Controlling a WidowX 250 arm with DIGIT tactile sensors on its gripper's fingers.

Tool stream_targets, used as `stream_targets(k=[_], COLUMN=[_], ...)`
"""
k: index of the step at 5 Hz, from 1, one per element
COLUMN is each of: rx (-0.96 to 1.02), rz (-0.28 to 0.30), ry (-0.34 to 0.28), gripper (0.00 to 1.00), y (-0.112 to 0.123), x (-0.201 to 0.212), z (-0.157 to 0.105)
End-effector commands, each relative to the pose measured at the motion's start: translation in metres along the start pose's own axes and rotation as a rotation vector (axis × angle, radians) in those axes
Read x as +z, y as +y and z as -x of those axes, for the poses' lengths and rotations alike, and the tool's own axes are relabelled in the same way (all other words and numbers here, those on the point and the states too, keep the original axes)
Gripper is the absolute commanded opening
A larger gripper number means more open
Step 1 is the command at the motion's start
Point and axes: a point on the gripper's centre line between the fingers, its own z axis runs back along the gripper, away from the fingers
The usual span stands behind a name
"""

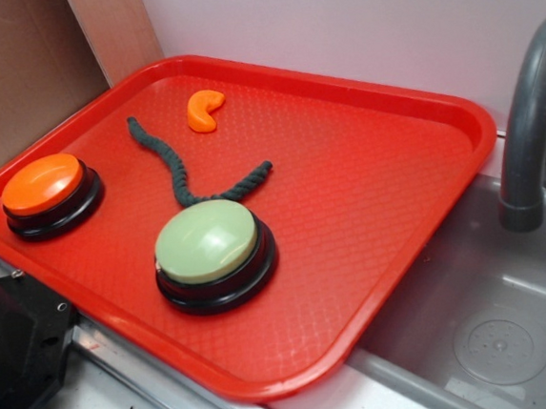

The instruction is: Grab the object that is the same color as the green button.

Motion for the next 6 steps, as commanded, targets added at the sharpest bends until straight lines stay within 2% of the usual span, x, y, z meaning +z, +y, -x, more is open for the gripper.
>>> stream_targets(k=[1, 2, 3, 4, 5, 6], rx=[0.0, 0.222, 0.468, 0.728, 0.975, 1.17], rz=[0.0, -0.026, 0.001, 0.05, -0.027, -0.061], ry=[0.0, -0.095, -0.135, -0.157, -0.109, -0.042], gripper=[1.0, 1.0, 1.0, 1.0, 1.0, 1.0], y=[0.0, 0.01, 0.018, 0.027, 0.028, 0.024], x=[0.0, -0.001, -0.01, -0.037, -0.079, -0.114], z=[0.0, -0.008, -0.015, -0.03, -0.057, -0.073])
